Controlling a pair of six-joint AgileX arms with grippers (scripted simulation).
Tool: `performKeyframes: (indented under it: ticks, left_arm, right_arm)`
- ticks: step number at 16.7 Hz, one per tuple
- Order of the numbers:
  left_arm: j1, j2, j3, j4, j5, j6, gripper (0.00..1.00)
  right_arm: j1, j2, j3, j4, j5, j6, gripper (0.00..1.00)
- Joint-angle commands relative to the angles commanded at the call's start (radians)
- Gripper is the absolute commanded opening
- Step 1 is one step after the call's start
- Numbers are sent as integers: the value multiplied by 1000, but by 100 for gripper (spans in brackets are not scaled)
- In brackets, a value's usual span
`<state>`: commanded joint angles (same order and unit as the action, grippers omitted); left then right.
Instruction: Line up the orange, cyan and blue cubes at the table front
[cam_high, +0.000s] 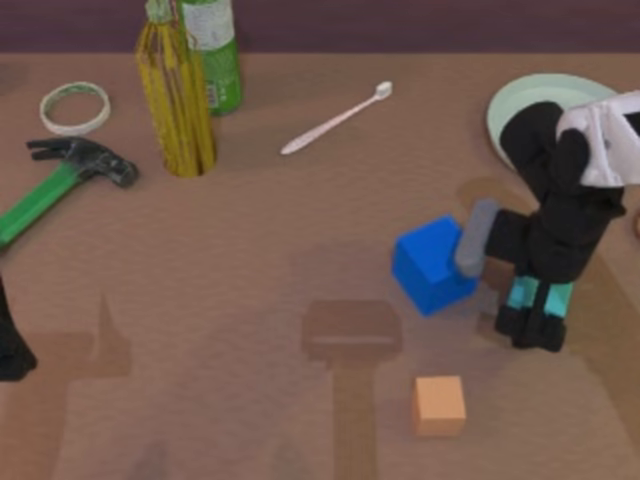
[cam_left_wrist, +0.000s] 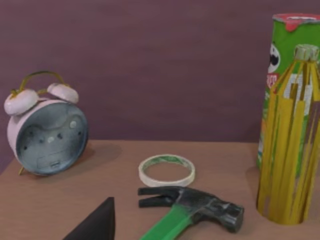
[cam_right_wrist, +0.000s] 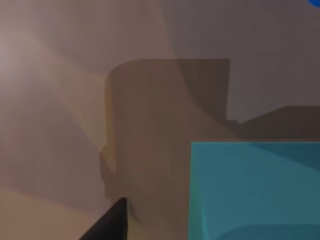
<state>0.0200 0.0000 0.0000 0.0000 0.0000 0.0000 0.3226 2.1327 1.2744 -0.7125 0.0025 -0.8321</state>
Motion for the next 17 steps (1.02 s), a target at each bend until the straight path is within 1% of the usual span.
performKeyframes:
  ticks: [7,8,15,16,17]
  left_arm:
    - [0,0,0,0,0,0,100]
    - [0,0,0,0,0,0,100]
    - [0,0,0,0,0,0,100]
    - [0,0,0,0,0,0,100]
    - [0,0,0,0,0,0,100]
  right_arm:
    - [0,0,0,0,0,0,2]
    - [0,0,0,0,0,0,0]
    - [0,0,0,0,0,0,0]
    - [0,-26,3,-22,-8,11,0]
    - [0,-27,5,-25,-8,11,0]
